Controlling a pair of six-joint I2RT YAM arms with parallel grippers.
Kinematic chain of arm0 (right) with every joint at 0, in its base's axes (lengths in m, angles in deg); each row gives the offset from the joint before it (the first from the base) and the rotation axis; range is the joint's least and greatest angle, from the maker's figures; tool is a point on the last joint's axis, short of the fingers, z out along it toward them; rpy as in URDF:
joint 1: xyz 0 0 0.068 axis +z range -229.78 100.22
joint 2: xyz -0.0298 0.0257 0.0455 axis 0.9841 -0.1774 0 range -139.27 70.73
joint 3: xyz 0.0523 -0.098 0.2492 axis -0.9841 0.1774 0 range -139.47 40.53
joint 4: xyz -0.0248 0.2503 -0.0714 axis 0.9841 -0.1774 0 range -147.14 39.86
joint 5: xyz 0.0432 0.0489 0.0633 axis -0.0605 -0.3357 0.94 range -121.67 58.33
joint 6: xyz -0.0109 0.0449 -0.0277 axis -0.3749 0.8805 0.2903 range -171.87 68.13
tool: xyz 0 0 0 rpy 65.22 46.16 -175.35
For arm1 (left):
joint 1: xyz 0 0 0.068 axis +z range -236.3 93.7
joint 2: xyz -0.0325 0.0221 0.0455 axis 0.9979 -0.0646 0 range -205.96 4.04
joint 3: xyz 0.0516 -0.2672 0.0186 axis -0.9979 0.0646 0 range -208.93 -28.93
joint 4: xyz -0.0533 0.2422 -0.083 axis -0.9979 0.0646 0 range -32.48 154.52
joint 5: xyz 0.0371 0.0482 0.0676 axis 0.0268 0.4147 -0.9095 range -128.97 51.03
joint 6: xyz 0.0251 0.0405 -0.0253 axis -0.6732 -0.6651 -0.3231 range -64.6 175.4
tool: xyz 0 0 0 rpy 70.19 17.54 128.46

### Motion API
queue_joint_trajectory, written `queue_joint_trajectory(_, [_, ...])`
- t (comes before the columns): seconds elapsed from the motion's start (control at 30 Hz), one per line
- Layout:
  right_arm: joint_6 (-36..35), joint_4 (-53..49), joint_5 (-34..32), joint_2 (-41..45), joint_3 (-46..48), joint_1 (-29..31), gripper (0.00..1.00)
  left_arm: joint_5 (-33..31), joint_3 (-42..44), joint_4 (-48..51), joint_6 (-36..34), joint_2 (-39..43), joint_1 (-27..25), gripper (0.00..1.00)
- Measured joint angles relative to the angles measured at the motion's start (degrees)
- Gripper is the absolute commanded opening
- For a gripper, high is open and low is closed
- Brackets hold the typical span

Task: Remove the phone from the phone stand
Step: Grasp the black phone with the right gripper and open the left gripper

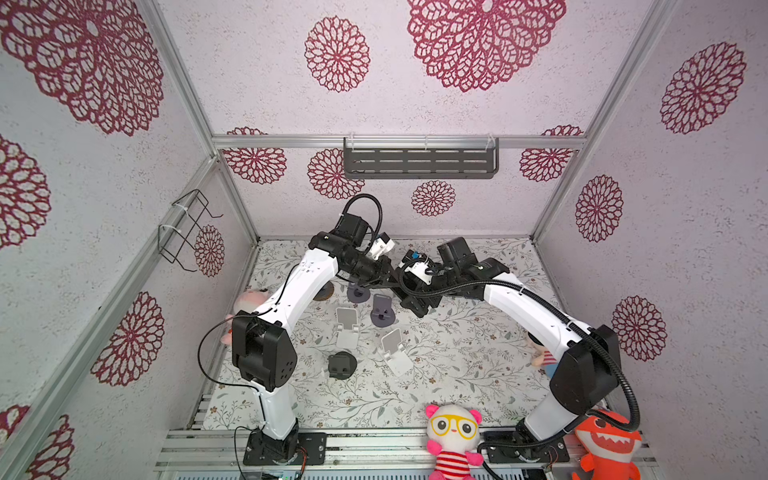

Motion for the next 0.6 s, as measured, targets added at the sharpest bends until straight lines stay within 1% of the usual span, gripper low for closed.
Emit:
queue_joint_trajectory(0.13, [0.1,0.1,0.0,-0.1,0.0,0.1,0.91,0.3,0.0,-0.5,0.0,0.0,0.0,0.0])
queue_joint_trajectory(0.27, [0.8,1.9,-0.2,-0.1,0.3,0.2,0.84,0.3,0.1,-1.4,0.0,0.0,0.0,0.0])
queue_joint_trajectory(0.4, [2.0,4.1,-0.1,-0.1,1.6,0.4,0.79,0.2,0.7,-2.2,0.0,0.0,0.1,0.0])
queue_joint_trajectory(0.6, [1.9,5.7,0.3,0.2,2.9,0.7,0.69,0.0,1.0,-2.3,0.0,0.0,0.2,0.0])
